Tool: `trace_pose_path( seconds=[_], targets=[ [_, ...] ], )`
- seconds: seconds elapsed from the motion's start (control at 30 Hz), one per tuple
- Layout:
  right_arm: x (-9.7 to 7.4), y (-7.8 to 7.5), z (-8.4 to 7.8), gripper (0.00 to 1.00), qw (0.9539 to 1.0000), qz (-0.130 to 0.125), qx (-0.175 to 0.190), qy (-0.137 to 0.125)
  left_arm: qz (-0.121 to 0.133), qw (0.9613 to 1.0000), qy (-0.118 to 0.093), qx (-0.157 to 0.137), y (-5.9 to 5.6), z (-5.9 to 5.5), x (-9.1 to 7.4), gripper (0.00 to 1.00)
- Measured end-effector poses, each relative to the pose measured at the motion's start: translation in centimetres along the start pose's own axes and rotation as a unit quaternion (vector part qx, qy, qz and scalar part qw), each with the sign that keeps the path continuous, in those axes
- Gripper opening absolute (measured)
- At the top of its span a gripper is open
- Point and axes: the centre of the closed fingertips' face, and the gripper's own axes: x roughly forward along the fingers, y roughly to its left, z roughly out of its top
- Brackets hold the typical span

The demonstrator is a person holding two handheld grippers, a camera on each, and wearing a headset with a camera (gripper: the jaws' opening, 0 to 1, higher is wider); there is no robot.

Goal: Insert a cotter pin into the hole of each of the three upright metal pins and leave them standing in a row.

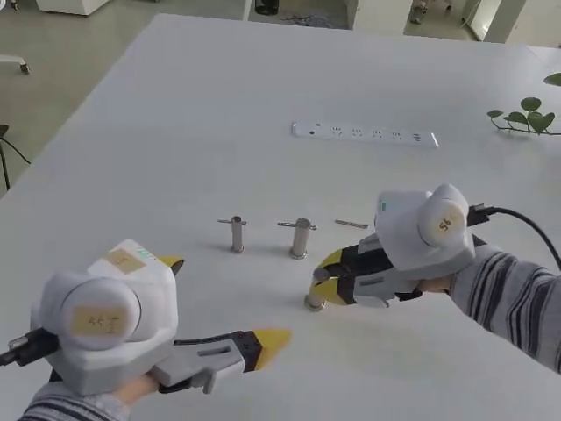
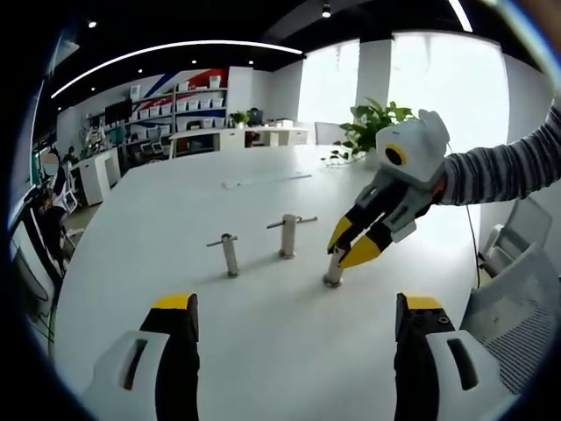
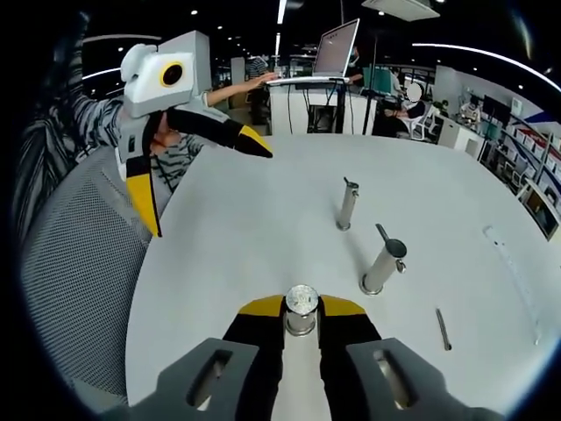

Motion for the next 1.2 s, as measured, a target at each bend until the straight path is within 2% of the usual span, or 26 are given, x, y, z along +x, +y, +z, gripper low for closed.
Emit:
trace_pose_path(
  seconds=[0.1,0.2,0.33,0.43,0.63,0.8,0.93,1.0,1.2],
  targets=[
    [-0.2,-0.1,-0.3,0.13,0.9999,-0.006,0.01,0.002,0.002,1.0,-0.001,-0.001,0.1,0.0,-0.1,0.93],
    [-0.7,0.0,-0.5,0.18,0.9991,-0.001,0.042,0.002,0.004,1.0,0.0,-0.004,0.2,0.0,-0.2,0.93],
    [-1.4,0.0,-0.6,0.19,0.999,-0.003,0.045,-0.002,0.006,0.9999,0.0,-0.009,0.2,0.0,-0.3,0.93],
    [-2.2,-0.4,-1.1,0.21,0.9983,-0.009,0.058,0.002,0.002,0.9997,-0.008,-0.021,0.1,0.2,-0.2,0.94],
    [-3.6,-1.4,-1.9,0.22,0.9972,-0.019,0.072,0.007,0.002,0.9997,-0.017,-0.017,-0.1,0.7,-0.2,0.96],
    [-4.6,-3.0,-2.5,0.23,0.9961,-0.033,0.079,0.019,0.003,0.9996,-0.022,-0.019,0.0,0.9,0.0,0.98],
    [-5.3,-5.2,-3.1,0.23,0.9947,-0.057,0.073,0.045,0.007,0.9995,-0.025,-0.021,0.2,0.9,0.3,0.99],
    [-5.3,-5.9,-3.0,0.23,0.9945,-0.06,0.072,0.045,0.007,0.9996,-0.021,-0.018,0.3,0.9,0.4,0.99],
    [-4.8,-9.6,-3.8,0.23,0.99,-0.088,0.069,0.086,0.009,0.9998,-0.017,-0.006,0.5,0.8,0.4,0.99]
  ],
)
